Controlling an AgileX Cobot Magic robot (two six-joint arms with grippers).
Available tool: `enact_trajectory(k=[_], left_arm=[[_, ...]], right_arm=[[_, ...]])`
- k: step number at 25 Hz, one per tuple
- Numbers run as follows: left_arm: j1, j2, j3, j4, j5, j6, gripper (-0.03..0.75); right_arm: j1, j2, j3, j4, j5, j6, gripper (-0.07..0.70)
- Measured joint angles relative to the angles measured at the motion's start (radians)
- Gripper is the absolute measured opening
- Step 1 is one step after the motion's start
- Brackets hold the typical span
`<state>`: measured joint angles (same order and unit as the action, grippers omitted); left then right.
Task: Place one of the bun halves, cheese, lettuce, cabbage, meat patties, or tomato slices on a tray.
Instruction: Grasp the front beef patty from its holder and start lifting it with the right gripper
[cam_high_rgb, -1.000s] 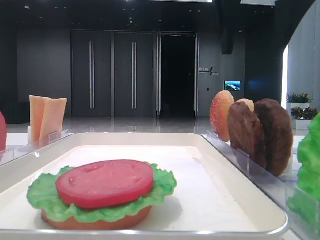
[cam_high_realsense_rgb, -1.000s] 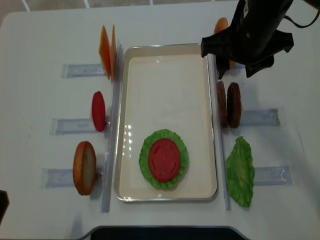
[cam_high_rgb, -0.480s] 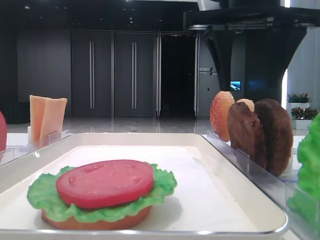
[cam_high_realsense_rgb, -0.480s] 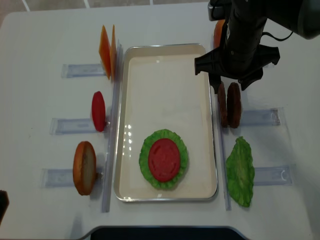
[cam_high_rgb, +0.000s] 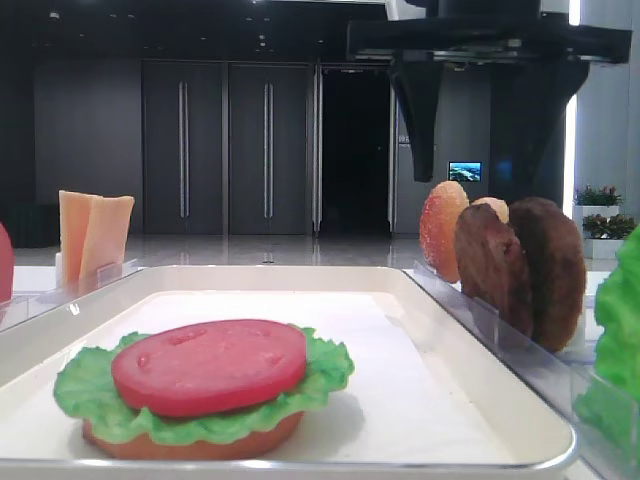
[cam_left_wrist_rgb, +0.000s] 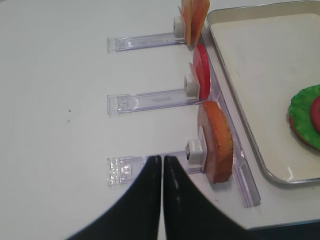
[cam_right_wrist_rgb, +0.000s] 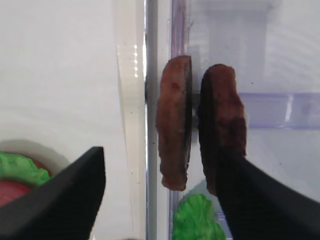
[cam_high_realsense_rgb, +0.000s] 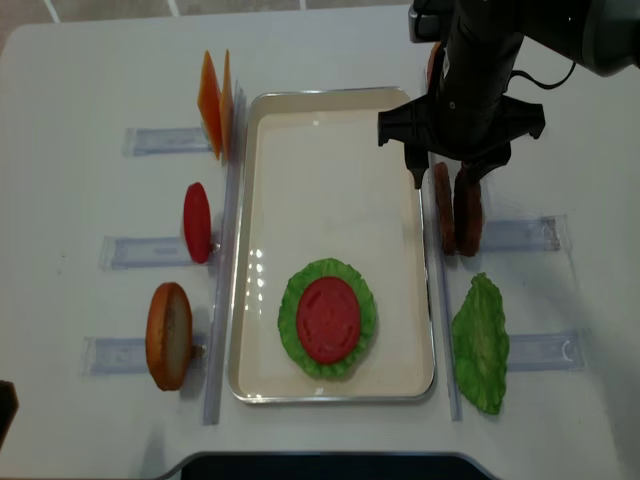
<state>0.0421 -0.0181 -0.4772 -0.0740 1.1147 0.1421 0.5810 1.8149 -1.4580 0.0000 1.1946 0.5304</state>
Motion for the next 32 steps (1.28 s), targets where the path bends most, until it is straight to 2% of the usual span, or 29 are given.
enact_trajectory(k=[20,32], left_arm=[[0.000,0.000,0.000,0.000,0.000,0.000,0.000],[0.000,0.000,0.000,0.000,0.000,0.000,0.000]], right_arm=[[0.002,0.012,0.000,0.018,-0.007,0.004,0.478],[0.039,0.083,0.000,-0.010,-0.030,0.004,0.478]])
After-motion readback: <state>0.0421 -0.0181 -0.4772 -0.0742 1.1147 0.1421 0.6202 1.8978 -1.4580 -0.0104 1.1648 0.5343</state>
